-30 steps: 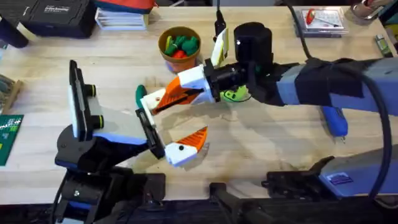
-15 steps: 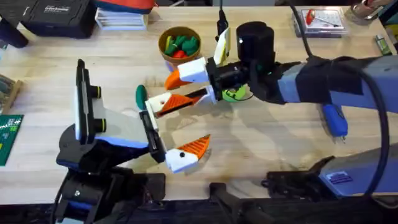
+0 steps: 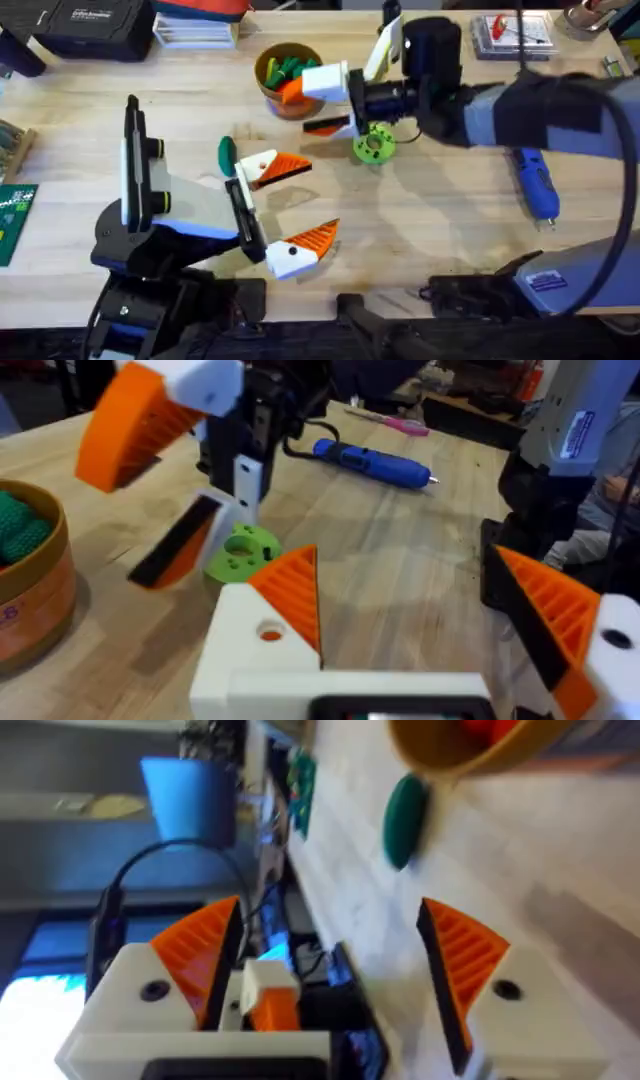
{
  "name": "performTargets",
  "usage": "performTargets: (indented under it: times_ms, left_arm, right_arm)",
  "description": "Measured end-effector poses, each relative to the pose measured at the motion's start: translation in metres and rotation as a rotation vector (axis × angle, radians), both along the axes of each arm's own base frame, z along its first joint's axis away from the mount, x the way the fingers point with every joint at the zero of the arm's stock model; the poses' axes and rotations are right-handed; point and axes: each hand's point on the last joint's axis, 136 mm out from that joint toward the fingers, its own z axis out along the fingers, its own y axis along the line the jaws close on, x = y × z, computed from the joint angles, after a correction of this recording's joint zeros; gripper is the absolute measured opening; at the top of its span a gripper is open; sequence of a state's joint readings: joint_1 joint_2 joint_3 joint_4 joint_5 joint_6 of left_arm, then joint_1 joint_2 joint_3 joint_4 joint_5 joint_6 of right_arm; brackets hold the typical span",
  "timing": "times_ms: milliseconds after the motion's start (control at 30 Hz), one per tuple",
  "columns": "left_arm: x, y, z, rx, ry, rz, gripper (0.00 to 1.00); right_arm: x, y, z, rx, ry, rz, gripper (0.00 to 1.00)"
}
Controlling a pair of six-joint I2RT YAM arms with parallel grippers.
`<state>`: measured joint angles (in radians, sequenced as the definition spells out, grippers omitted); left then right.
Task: Pick up the gripper from the table and insert it into the empty holder that is missing its gripper. Then pick up a screw, insert it into the mounting hole, and use the screwdriver to tighten it. Finally, clean up the table by picking up the vegetable and placing it into the bucket.
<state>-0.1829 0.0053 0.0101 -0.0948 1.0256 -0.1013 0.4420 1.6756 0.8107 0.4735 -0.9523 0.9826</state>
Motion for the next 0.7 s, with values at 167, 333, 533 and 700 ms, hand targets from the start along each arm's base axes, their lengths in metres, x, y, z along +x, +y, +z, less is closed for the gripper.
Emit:
performTargets:
  times_ms: [167, 333, 533, 700]
  left_arm:
    - [0.000, 0.000, 0.000, 0.000, 0.000, 0.000, 0.987]
    - [0.000, 0.000, 0.000, 0.000, 0.000, 0.000, 0.986]
    - [0.000, 0.000, 0.000, 0.000, 0.001, 0.000, 0.986]
    - [0.000, 0.000, 0.000, 0.000, 0.000, 0.000, 0.986]
  right_arm:
    - [0.030, -0.024, -0.007, -0.167, -0.027, -0.087, 0.994]
    - [0.028, -0.051, 0.001, -0.390, -0.097, -0.117, 0.994]
    - [0.006, -0.084, -0.006, -0.739, -0.213, -0.127, 0.995]
    - [-0.021, -0.102, -0.032, -0.979, -0.208, -0.057, 0.995]
